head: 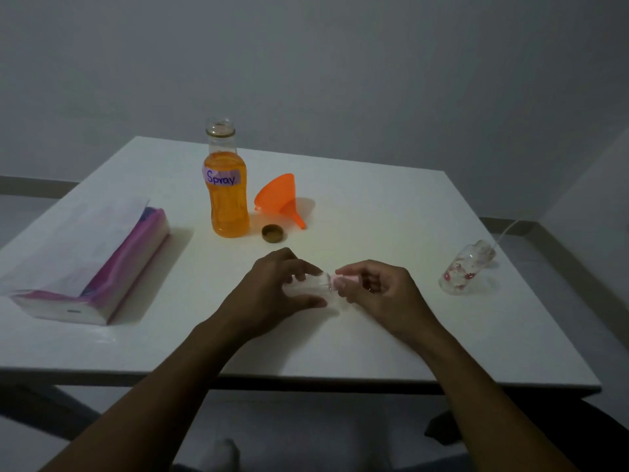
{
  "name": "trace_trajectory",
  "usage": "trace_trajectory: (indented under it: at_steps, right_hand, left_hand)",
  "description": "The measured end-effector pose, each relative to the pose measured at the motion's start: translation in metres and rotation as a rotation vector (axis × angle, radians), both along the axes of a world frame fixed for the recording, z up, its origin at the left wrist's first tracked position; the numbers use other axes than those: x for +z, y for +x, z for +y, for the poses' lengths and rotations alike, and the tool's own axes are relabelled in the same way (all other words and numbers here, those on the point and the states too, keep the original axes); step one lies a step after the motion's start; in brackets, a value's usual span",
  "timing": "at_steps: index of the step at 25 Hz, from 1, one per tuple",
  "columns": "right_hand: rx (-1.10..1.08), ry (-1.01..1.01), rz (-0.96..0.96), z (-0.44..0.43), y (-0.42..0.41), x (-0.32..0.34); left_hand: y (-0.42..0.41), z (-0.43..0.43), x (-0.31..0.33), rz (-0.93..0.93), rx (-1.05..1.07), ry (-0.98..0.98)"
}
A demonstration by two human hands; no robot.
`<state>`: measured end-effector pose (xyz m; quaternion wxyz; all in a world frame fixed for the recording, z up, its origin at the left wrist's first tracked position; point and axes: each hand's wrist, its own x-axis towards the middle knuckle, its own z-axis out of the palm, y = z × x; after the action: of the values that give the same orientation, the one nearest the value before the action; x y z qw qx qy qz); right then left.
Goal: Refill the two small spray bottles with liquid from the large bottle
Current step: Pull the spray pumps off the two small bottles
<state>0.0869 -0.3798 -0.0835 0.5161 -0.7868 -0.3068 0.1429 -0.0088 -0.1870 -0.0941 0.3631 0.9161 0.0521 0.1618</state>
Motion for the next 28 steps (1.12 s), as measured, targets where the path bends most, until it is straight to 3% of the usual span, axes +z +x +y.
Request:
trace_trajectory:
  at_steps: [11,14,18,23,28]
  right_hand:
    - [0.104,0.100,-0.027,-0.011,0.005,0.005]
    - [0.149,0.097,0.099,-0.021,0.009,0.013]
    - [-0.088,-0.059,0.109,-0.015,0.004,0.015]
    - [0.051,0.077,0.101,-0.023,0.010,0.017]
    - [-0.082,-0.045,0.200,-0.017,0.008,0.018]
  left_hand:
    - [-0.001,-0.009,0.014,0.038,-0.119,-0.238]
    - [0.000,-0.007,0.014,-0.017,-0.073,-0.149]
    - [0.001,-0.010,0.013,-0.063,-0.075,-0.072]
    - [0.004,-0.012,0.011,-0.064,-0.076,-0.068]
    - [0.007,-0.018,0.013,-0.066,-0.085,-0.058]
